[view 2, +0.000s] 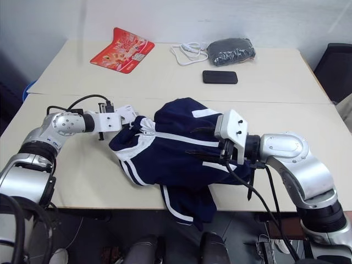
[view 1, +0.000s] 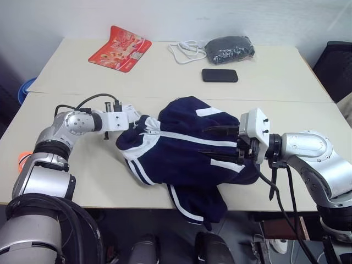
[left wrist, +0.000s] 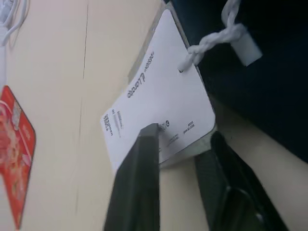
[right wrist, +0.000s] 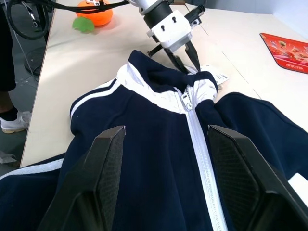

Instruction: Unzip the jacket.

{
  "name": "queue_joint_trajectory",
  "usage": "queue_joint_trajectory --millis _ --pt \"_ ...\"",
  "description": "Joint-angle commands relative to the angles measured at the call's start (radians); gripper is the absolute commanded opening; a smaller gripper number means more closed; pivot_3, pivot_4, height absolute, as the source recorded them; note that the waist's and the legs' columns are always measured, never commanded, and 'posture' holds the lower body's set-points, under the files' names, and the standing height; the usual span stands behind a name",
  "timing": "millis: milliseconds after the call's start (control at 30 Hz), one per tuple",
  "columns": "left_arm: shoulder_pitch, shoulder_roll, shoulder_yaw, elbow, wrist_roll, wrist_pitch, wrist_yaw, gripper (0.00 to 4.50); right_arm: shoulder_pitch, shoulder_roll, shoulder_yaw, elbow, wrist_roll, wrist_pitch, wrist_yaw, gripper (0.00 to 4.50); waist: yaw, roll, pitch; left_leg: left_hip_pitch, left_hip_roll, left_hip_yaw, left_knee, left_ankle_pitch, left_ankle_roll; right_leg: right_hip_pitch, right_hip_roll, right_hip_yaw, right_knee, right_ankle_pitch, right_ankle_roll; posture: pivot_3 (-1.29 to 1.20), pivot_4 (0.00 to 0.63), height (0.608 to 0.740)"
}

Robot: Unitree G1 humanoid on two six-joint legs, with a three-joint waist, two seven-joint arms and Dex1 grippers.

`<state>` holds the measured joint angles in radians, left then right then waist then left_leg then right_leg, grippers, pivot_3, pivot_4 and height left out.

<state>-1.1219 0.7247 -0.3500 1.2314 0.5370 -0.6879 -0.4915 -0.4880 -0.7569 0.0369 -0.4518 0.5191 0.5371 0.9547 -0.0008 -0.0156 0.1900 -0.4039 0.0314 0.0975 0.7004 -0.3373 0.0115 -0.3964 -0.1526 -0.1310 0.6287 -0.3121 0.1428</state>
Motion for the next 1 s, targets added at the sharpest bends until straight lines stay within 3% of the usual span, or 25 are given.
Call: queue_joint_trajectory --millis 33,200,333,533,700,1000 --pt "-0.046 0.055 -0.053 -0.025 0.098 -0.058 0.163 0.03 0.004 -0.003 -0.030 -0.047 0.020 0.005 -0.012 2.85 0.000 0.000 0.000 0.000 0.000 0.000 0.000 0.000 0.000 0.000 0.000 0.000 0.000 0.000 0.000 0.00 0.150 0.740" --pt "-0.130 0.104 -0.185 -0.074 0.323 -0.051 0.489 0.03 0.013 0.000 -0.030 -0.059 0.027 0.012 -0.018 2.85 0.001 0.000 0.000 0.000 0.000 0.000 0.000 0.000 0.000 0.000 0.000 0.000 0.000 0.000 0.000 0.00 0.150 0.740" --pt "-0.274 0.152 -0.463 -0.185 0.735 -0.032 0.956 0.03 0.016 -0.003 -0.030 -0.056 0.033 0.011 -0.015 2.85 0.012 -0.002 0.000 -0.001 -0.001 -0.001 0.000 0.000 0.000 0.000 0.000 0.000 -0.001 0.000 0.000 0.00 0.150 0.740" --pt "-0.447 0.074 -0.770 -0.257 1.104 0.006 1.438 0.03 0.009 0.008 -0.023 -0.045 0.036 0.006 -0.018 2.85 0.030 -0.003 0.000 -0.001 -0.001 0.000 -0.001 0.000 0.000 0.000 -0.001 0.001 -0.001 0.000 0.000 0.00 0.150 0.740" --pt "-0.527 -0.054 -0.940 -0.273 1.269 0.074 1.703 0.03 0.021 0.017 -0.029 -0.061 0.039 0.015 -0.034 2.85 0.028 -0.003 0.000 -0.002 -0.001 0.000 -0.001 0.000 0.001 -0.001 -0.001 0.000 -0.001 0.000 0.000 0.00 0.150 0.740" --pt "-0.577 -0.205 -1.019 -0.280 1.288 0.113 1.892 0.03 0.148 -0.014 -0.121 -0.148 0.057 0.053 -0.096 2.85 0.030 -0.003 0.000 -0.002 -0.001 -0.001 -0.001 0.000 0.001 -0.001 -0.001 0.000 -0.001 0.000 0.000 0.00 0.150 0.740"
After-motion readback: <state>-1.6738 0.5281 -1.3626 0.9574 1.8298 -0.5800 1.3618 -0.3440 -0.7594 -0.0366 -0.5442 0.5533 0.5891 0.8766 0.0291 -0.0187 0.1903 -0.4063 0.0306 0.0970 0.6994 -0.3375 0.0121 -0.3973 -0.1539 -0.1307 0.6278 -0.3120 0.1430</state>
